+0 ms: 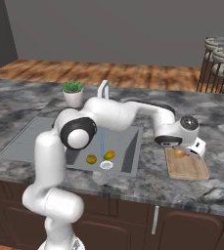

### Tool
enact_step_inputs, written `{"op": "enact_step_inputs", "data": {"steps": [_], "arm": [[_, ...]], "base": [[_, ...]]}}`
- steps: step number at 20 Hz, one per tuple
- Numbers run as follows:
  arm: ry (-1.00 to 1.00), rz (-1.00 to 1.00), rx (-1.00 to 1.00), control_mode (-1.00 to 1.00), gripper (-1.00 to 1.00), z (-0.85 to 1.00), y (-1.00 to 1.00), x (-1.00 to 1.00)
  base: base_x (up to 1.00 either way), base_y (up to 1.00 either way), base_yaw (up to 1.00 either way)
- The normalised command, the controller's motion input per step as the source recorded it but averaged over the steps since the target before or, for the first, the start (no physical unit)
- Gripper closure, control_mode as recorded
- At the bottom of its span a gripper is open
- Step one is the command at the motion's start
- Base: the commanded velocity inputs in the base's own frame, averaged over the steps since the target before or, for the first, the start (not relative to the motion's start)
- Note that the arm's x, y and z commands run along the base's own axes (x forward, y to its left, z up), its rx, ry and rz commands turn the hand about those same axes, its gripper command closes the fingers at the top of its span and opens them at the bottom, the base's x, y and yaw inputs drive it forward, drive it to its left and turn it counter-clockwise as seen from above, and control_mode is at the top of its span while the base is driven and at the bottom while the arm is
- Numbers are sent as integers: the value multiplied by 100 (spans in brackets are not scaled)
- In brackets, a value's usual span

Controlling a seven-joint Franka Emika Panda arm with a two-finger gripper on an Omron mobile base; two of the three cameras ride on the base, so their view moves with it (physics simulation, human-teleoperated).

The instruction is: Pick the mango, orange, mango from the sink and place them on the cutting board to airdry. Then turn off the sink faucet.

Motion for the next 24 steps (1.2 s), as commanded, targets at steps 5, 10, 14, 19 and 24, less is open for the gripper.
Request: {"op": "enact_step_inputs", "data": {"steps": [5, 10, 14, 19, 24], "arm": [[5, 1, 5, -100, 100, -17, -9, 12], [11, 0, 5, -100, 100, -29, -3, 25], [15, 0, 3, -100, 100, -38, 0, 38], [12, 0, 3, -100, 100, -30, 0, 30], [13, 0, 3, -100, 100, -35, 0, 27]], "base": [[0, 0, 0], [0, 0, 0], [0, 0, 0], [0, 0, 0], [0, 0, 0]]}}
